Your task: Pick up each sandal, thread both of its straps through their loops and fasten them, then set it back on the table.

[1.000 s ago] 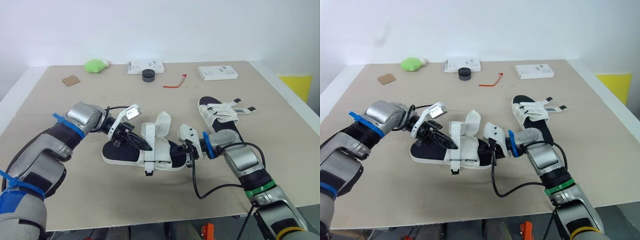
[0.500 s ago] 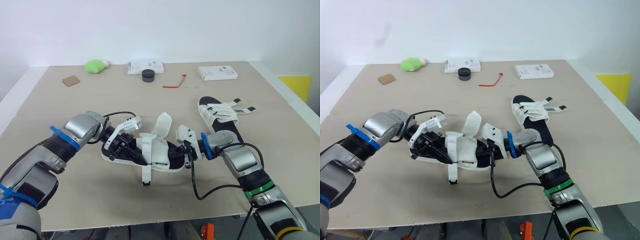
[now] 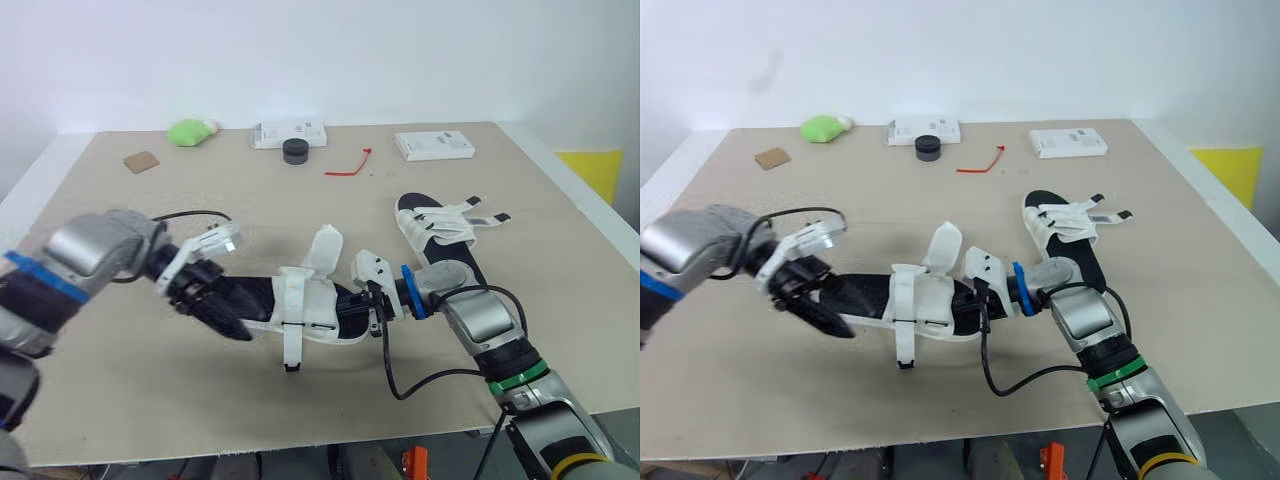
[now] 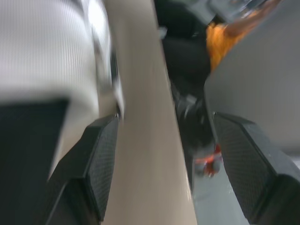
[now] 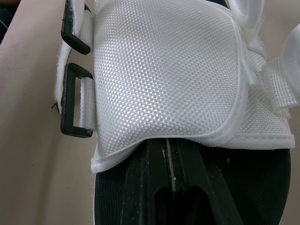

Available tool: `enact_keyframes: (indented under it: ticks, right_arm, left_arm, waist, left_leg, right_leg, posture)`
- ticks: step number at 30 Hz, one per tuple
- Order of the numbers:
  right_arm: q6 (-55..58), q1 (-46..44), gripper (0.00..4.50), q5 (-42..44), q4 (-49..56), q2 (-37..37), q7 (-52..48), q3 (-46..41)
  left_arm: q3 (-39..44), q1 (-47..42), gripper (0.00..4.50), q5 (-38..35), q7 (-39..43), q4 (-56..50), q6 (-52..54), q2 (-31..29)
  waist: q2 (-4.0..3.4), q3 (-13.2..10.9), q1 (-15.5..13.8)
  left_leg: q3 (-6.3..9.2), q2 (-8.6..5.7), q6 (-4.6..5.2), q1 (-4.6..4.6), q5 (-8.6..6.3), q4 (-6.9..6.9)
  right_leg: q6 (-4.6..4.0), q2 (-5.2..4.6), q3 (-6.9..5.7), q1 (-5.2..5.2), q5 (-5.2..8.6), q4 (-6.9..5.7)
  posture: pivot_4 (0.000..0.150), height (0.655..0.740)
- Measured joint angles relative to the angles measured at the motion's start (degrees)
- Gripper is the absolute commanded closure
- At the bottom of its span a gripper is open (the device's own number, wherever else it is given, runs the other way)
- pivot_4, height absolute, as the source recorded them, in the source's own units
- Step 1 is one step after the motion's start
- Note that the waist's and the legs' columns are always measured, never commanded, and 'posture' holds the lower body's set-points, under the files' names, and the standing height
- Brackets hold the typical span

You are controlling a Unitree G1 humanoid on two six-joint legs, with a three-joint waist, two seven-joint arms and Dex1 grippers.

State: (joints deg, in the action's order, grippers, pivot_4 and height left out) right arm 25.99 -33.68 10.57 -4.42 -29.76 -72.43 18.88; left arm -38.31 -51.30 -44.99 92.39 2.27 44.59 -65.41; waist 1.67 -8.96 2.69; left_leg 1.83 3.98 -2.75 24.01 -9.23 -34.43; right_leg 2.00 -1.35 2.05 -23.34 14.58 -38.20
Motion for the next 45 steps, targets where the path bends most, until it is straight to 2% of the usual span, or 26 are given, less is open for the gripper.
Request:
enact_keyframes:
  ticks: [2,5,8,12,19,23,27,28,30,32,39,45]
  right_arm:
    - [0.0,-0.02,4.5,-0.01,-0.27,-0.12,-0.01,-0.14]
    - [-0.04,-0.01,4.5,-0.08,-0.33,-0.03,0.18,-0.15]
    - [0.05,0.06,4.5,-0.09,-0.23,0.17,0.23,-0.06]
    - [0.21,0.13,4.5,-0.05,-0.09,0.19,0.32,-0.15]
    - [0.45,0.52,4.5,-0.04,0.34,-0.03,0.56,-0.38]
    - [0.53,0.51,4.5,-0.04,0.36,-0.01,0.73,-0.38]
    - [0.53,0.47,4.5,-0.01,0.41,0.11,0.75,-0.32]
    - [0.53,0.48,4.5,0.07,0.53,0.14,0.67,-0.25]
    - [0.54,0.5,4.5,0.1,0.52,0.04,0.4,-0.29]
    - [0.57,0.51,4.5,0.1,0.47,-0.09,0.28,-0.36]
    - [0.49,0.28,4.5,0.04,0.18,0.16,0.23,-0.27]
    - [0.5,0.3,4.5,0.11,0.21,0.2,0.36,-0.19]
  left_arm:
    - [-1.25,1.76,1.23,-1.18,0.01,-1.76,-1.76,-2.37]
    - [-1.13,4.88,1.23,-1.63,0.02,-4.41,-3.24,-1.35]
    - [4.78,16.35,1.23,1.78,-4.45,-7.81,-9.23,6.29]
    - [7.4,24.22,1.23,6.26,-12.04,-7.92,-12.59,14.95]
    - [10.81,26.17,1.23,11.94,-16.48,-7.15,-14.77,21.84]
    - [12.23,26.18,1.23,13.1,-15.68,-7.15,-14.03,22.08]
    - [13.85,25.65,1.23,11.99,-12.66,-7.61,-9.03,19.07]
    - [14.04,25.62,1.23,11.02,-8.94,-8.65,-6.03,14.89]
    - [14.41,25.54,1.23,10.77,-5.8,-9.15,-4.28,11.76]
    - [14.7,25.27,1.23,11.2,-4.41,-8.84,-4.06,11.27]
    - [17.24,24.12,1.23,13.75,-13.77,-5.02,-4.52,22.32]
    - [17.31,25.3,1.23,15.1,-17.24,-5.82,-4.53,26.4]
  waist:
    - [0.0,0.0,-0.13]
    - [0.01,0.0,-0.14]
    - [-0.08,0.05,-0.02]
    - [0.06,0.02,-0.12]
    - [0.0,0.04,-0.14]
    - [0.0,0.04,-0.13]
    - [0.02,0.03,-0.02]
    - [0.02,0.02,0.06]
    - [0.01,0.02,0.01]
    - [0.01,0.03,-0.06]
    - [0.04,0.02,0.0]
    - [0.03,0.02,-0.01]
  left_leg:
    - [-0.01,0.0,0.0,0.0,0.0,-0.03]
    - [-0.09,0.0,-0.01,0.01,0.02,-0.1]
    - [-0.32,-0.01,-0.01,-0.15,0.02,-0.08]
    - [-0.24,0.0,0.0,-0.12,0.01,-0.09]
    - [-0.28,-0.04,0.0,-0.16,0.01,-0.1]
    - [-0.27,-0.05,0.0,-0.17,0.01,-0.1]
    - [-0.27,-0.05,-0.01,-0.16,0.01,-0.09]
    - [-0.27,-0.05,-0.01,-0.16,0.0,-0.05]
    - [-0.27,-0.05,-0.01,-0.16,0.0,-0.02]
    - [-0.27,-0.05,-0.01,-0.15,0.0,-0.02]
    - [-0.26,-0.05,-0.01,-0.14,0.0,-0.08]
    - [-0.23,-0.05,0.01,-0.15,-0.01,-0.07]
  right_leg:
    - [-0.05,0.02,0.05,0.02,0.03,0.0]
    - [0.02,0.07,0.22,0.03,-0.03,0.0]
    - [0.04,0.1,0.55,0.07,-0.05,-0.02]
    - [0.04,0.25,0.62,0.02,-0.04,-0.09]
    - [0.04,0.3,0.85,0.08,-0.03,-0.09]
    - [0.05,0.32,0.89,0.08,-0.03,-0.09]
    - [0.05,0.34,0.91,0.05,-0.03,-0.1]
    - [0.03,0.37,0.94,0.02,-0.01,-0.09]
    - [0.03,0.37,0.94,0.03,0.06,-0.09]
    - [0.02,0.37,0.95,0.05,0.08,-0.09]
    - [0.08,0.47,1.1,0.05,0.04,-0.1]
    - [0.13,0.51,1.13,0.05,0.01,-0.1]
  posture:
    - [0.15,0.74]
    - [0.15,0.74]
    - [0.15,0.74]
    - [0.15,0.74]
    - [0.15,0.74]
    - [0.15,0.74]
    - [0.15,0.74]
    - [0.15,0.74]
    - [0.15,0.74]
    - [0.15,0.74]
    - [0.15,0.74]
    - [0.15,0.74]
